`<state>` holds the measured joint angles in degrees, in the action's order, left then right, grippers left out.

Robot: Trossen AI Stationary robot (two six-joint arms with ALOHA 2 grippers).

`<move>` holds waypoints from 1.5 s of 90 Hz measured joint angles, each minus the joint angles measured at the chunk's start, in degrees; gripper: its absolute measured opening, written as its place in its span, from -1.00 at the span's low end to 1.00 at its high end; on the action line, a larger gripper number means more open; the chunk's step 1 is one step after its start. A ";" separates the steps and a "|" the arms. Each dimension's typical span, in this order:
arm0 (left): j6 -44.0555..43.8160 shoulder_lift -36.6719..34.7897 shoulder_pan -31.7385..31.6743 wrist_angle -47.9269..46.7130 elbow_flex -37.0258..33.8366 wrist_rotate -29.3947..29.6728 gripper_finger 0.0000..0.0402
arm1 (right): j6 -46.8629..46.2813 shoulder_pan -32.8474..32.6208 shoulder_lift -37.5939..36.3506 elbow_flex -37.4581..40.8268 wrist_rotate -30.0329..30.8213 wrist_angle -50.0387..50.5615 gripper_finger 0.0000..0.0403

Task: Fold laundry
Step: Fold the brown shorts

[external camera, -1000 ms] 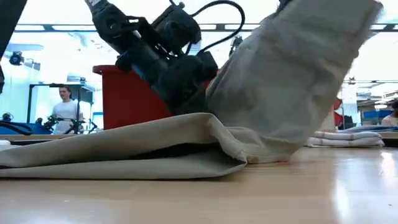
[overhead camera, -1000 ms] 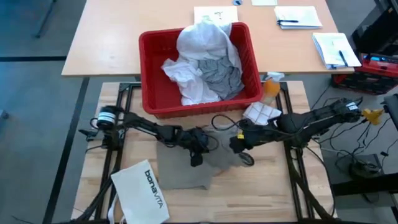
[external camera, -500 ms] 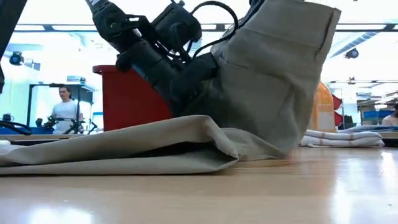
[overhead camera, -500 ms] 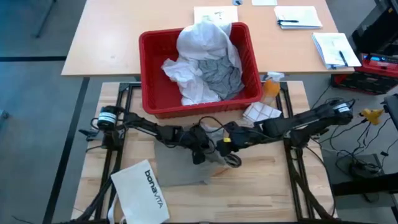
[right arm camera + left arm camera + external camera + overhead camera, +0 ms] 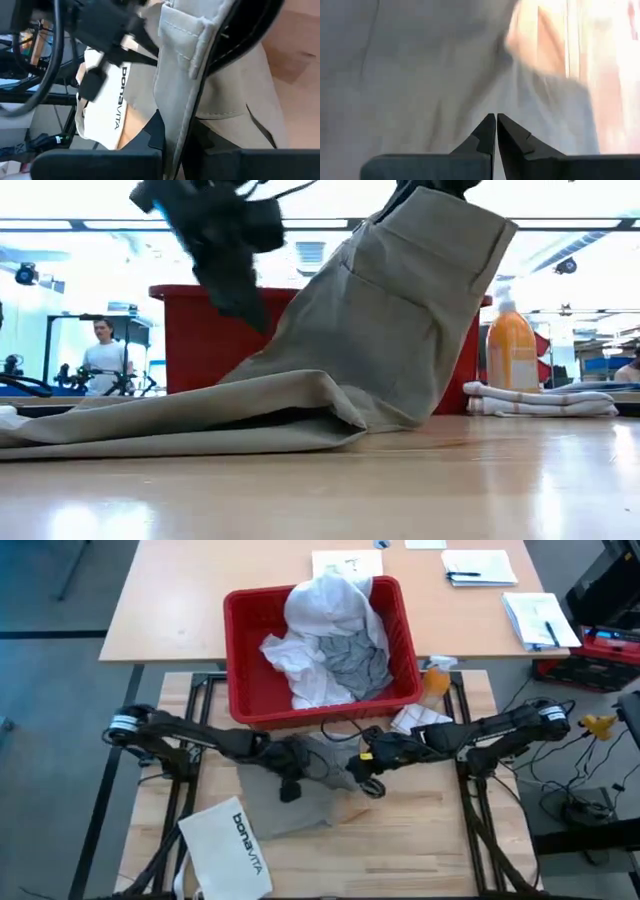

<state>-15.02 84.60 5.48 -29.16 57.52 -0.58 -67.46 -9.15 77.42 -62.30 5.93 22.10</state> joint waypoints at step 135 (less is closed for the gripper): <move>-3.88 36.84 4.13 25.16 18.57 4.17 -1.00 | -8.46 -4.35 -20.57 0.11 0.95 39.06 -0.98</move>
<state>-18.90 121.44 9.61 -4.00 76.08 3.60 -75.93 -13.50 56.85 -62.19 6.88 61.16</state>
